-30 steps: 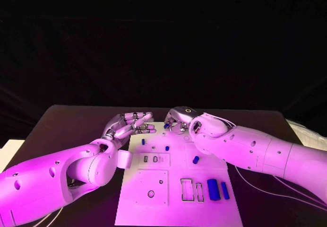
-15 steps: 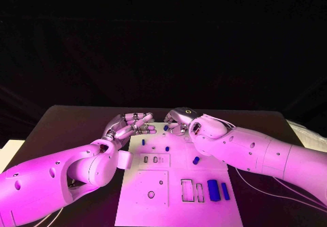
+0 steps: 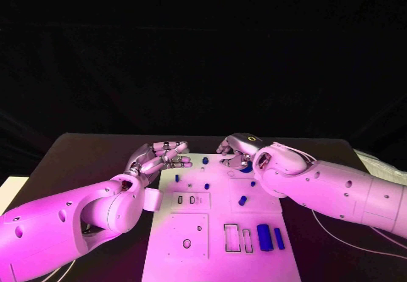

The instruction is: Assemble the parts on the task board

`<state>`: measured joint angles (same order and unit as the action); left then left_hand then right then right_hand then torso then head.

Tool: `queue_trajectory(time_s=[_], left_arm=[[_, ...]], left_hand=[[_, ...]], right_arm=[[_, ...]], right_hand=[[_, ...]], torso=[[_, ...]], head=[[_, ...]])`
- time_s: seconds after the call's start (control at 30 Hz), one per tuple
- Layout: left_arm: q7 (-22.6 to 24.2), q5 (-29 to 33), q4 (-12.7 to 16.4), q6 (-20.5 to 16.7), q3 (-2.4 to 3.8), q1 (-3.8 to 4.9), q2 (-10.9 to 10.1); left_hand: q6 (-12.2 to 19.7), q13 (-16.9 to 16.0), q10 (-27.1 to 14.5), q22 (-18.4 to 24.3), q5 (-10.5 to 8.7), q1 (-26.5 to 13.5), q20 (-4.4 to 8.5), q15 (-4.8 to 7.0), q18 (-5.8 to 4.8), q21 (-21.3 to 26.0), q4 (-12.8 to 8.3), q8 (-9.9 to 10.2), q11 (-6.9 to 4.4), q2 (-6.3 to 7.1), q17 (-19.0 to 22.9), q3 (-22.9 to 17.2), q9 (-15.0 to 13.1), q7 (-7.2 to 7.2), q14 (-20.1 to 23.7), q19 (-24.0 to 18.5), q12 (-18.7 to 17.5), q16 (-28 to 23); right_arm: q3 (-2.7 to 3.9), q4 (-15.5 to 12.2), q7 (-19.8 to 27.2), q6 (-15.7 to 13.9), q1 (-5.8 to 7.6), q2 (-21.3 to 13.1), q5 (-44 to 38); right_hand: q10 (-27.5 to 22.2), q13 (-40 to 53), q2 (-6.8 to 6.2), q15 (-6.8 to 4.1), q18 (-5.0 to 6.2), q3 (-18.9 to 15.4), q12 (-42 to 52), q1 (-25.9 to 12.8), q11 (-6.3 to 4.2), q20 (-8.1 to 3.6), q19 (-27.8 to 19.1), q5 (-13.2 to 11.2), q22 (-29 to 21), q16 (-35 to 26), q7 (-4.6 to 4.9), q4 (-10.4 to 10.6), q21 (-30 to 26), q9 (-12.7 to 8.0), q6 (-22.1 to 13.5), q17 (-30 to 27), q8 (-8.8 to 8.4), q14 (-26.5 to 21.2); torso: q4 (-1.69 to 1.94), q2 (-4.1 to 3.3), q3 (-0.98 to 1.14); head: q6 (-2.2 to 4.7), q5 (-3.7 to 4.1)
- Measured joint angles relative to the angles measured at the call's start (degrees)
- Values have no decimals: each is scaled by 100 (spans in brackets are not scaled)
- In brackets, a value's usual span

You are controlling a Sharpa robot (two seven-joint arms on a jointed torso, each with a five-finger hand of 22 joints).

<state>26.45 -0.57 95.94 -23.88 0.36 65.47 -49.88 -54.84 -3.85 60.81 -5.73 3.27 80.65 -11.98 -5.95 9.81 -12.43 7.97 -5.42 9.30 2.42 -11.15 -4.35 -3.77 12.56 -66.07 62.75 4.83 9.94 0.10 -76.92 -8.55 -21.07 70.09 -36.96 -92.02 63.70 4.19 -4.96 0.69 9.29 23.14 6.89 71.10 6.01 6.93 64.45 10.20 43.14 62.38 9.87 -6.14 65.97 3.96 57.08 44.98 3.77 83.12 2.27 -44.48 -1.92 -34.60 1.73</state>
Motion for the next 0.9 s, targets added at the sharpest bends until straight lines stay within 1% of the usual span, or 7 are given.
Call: queue_trajectory(time_s=[0.13,0.17,0.23,0.37,0.47,0.57,0.9], left_arm=[[-4,0,-12,12,0,0,-15],[-5,0,-18,17,0,0,-17],[-6,0,-31,25,-1,0,-18],[-8,0,-60,39,-1,0,-11],[-10,0,-74,49,-1,0,0],[-12,0,-89,59,-1,0,12],[-17,0,-120,84,-2,0,33]], left_hand=[[0,0,0,0,0,0,0,0,0,0,0,0,0,0,0,0,0,0,0,0,-22,0],[0,0,0,0,0,0,0,0,0,0,0,0,0,0,0,0,0,0,0,0,-22,0],[-1,0,0,0,0,0,0,0,0,0,0,0,0,0,0,0,0,0,0,0,-22,0],[0,0,0,0,0,0,0,0,0,0,0,0,0,0,0,0,0,0,0,0,-22,0],[0,-1,0,-1,0,0,0,0,0,0,0,0,0,0,1,0,0,0,0,0,-22,0],[-1,-1,0,-1,0,0,0,0,-1,0,0,0,0,0,1,0,-1,-1,0,0,-22,0],[-1,-1,0,-1,0,0,0,0,0,0,0,0,0,0,2,0,-1,-1,0,0,-22,0]], right_arm=[[49,-369,-18,20,68,-487,363],[59,-448,-35,39,87,-629,502],[68,-520,-65,87,109,-805,709],[76,-498,-149,258,136,-996,1103],[77,-413,-206,405,140,-1030,1311],[77,-328,-268,538,141,-1034,1422],[67,-102,-392,805,108,-760,1437]], right_hand=[[626,156,-170,-65,-7,-130,355,-107,-48,-72,275,133,417,385,-42,64,264,-11,11,519,0,93],[843,225,-207,-97,-72,-188,469,-130,-99,-99,345,154,532,488,-74,75,334,-15,-40,659,0,97],[1307,421,-299,-172,-99,-330,769,-146,-235,-160,534,157,847,722,-133,100,522,-17,-136,982,0,85],[1466,1409,-387,-255,-285,-794,1771,-72,-389,-258,916,213,1557,1303,-211,239,958,-10,-256,1780,-1,92],[1252,3256,-253,-255,-313,-1116,3478,61,-367,-212,1066,213,1955,1685,-161,394,1200,-10,-317,2349,-1,92],[1177,4470,-174,-251,-367,-1285,4565,141,-305,-200,1138,213,2204,1895,-152,516,1348,-10,-326,2692,-1,90],[1149,5296,-78,-219,-365,-1408,5238,236,-277,-168,1214,235,2454,2045,-146,617,1464,-5,-332,2984,-1,81]], torso=[[-38,24,5],[-47,30,7],[-68,46,7],[-106,69,11],[-134,80,18],[-151,87,31],[-154,90,30]], head=[[2,15],[0,22],[-2,37],[1,59],[7,66],[11,69],[-19,60]])
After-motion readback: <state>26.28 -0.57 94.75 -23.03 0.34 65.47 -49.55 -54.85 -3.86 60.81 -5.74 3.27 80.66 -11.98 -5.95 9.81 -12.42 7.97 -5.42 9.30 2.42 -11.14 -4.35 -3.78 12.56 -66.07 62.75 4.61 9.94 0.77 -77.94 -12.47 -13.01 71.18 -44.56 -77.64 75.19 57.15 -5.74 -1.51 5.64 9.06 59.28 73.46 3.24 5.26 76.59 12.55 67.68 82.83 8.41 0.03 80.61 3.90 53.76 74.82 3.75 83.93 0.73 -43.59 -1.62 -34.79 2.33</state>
